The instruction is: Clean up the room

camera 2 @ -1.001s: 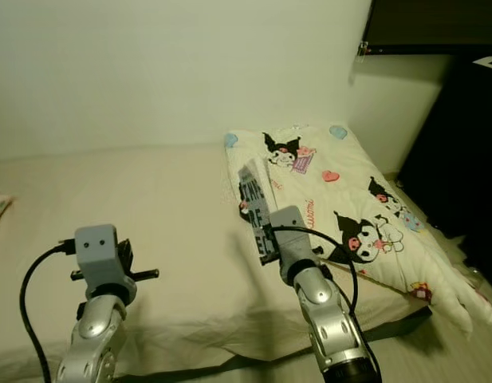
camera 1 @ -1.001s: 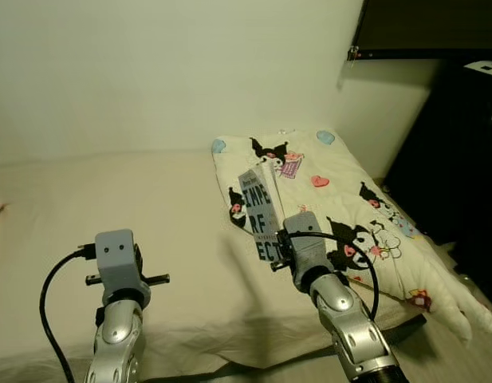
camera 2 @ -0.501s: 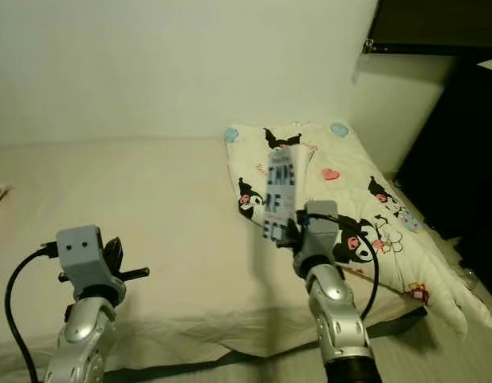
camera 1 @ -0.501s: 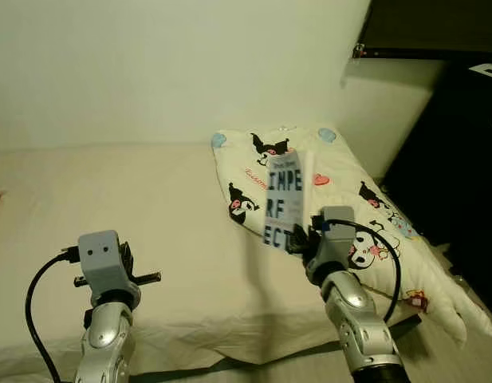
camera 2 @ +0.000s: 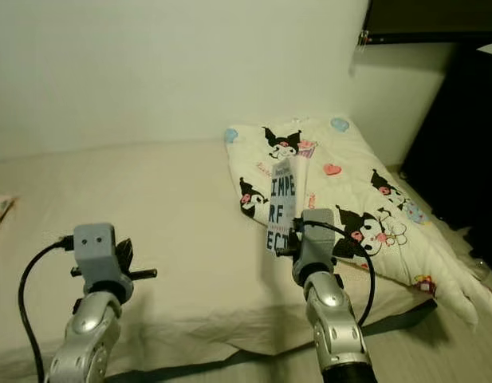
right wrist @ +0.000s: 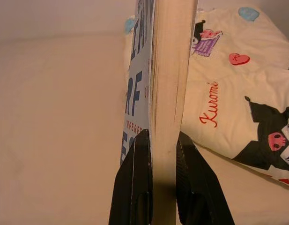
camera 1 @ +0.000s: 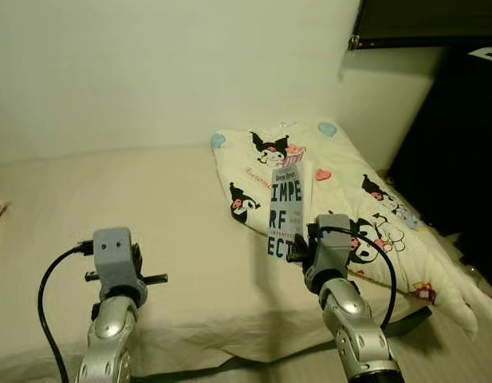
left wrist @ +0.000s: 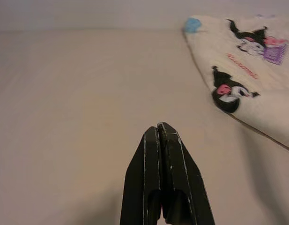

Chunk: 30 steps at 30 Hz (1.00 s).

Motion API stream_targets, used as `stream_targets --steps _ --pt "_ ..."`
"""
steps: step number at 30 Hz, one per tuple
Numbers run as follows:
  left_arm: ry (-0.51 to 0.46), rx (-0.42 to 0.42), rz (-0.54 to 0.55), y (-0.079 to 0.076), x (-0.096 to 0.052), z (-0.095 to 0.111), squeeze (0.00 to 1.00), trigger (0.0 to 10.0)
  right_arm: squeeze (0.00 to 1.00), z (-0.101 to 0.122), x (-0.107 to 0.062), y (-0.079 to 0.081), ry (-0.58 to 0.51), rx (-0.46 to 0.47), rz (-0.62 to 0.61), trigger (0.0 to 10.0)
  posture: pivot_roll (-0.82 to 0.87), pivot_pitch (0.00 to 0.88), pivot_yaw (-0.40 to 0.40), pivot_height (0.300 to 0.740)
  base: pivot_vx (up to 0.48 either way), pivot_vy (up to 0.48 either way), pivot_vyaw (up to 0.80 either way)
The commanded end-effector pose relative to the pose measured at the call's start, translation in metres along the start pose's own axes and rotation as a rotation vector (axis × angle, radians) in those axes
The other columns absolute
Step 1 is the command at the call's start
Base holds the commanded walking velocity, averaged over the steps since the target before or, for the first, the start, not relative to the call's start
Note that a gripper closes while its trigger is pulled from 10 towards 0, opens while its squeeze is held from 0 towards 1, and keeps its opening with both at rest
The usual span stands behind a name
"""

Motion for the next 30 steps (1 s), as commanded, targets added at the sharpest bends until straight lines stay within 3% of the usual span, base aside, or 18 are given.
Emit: stream_targets --steps 1,7,10,14,17,22,30 --pt "0.042 0.036 -0.017 -0.001 -0.001 -0.008 0.00 10.0 0.00 0.012 0.003 0.005 -0.047 -0.011 0.027 10.0 -0.03 0.092 -0.017 0.740 0.000 0.000 0.00" --pt "0.079 -0.001 0.044 0.006 -0.014 -0.023 0.00 10.0 0.00 0.002 -0.003 -0.008 -0.026 -0.041 -0.021 10.0 -0.05 0.048 0.005 0.740 0.000 0.000 0.00" --pt "0.055 0.076 0.079 0.015 -0.006 -0.019 0.00 10.0 0.00 -0.002 0.001 -0.006 -0.007 -0.050 -0.025 10.0 -0.03 0.074 -0.012 0.740 0.000 0.000 0.00" --pt "0.037 0.071 0.079 0.020 0.001 -0.009 0.00 10.0 0.00 0.006 0.003 0.003 -0.033 -0.083 0.012 10.0 -0.03 0.077 -0.014 0.740 0.000 0.000 0.00" --pt "0.057 0.078 0.099 0.029 -0.003 -0.016 0.00 10.0 0.00 -0.001 0.001 -0.007 -0.033 -0.069 -0.021 10.0 -0.03 0.041 0.005 0.740 0.000 0.000 0.00" --pt "0.036 0.009 0.054 0.020 -0.006 -0.013 0.00 10.0 0.00 0.003 0.000 -0.014 -0.036 -0.043 -0.054 10.0 -0.04 0.033 0.001 0.740 0.000 0.000 0.00" --pt "0.034 0.044 0.032 0.012 -0.003 -0.012 0.00 10.0 0.00 0.003 0.001 -0.009 -0.047 -0.060 -0.035 10.0 -0.04 0.025 -0.003 0.740 0.000 0.000 0.00"
Point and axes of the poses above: a point about 5 cm out from each wrist's last joint towards the gripper, its own x axis pointing out of the wrist towards the gripper, its own z axis along the axis of the wrist's last joint, y = z × x, the point moved 6 cm from there along x, pointing out of the wrist towards the gripper, and after that the axes turned 14 degrees about -x, right-handed, at the moved point
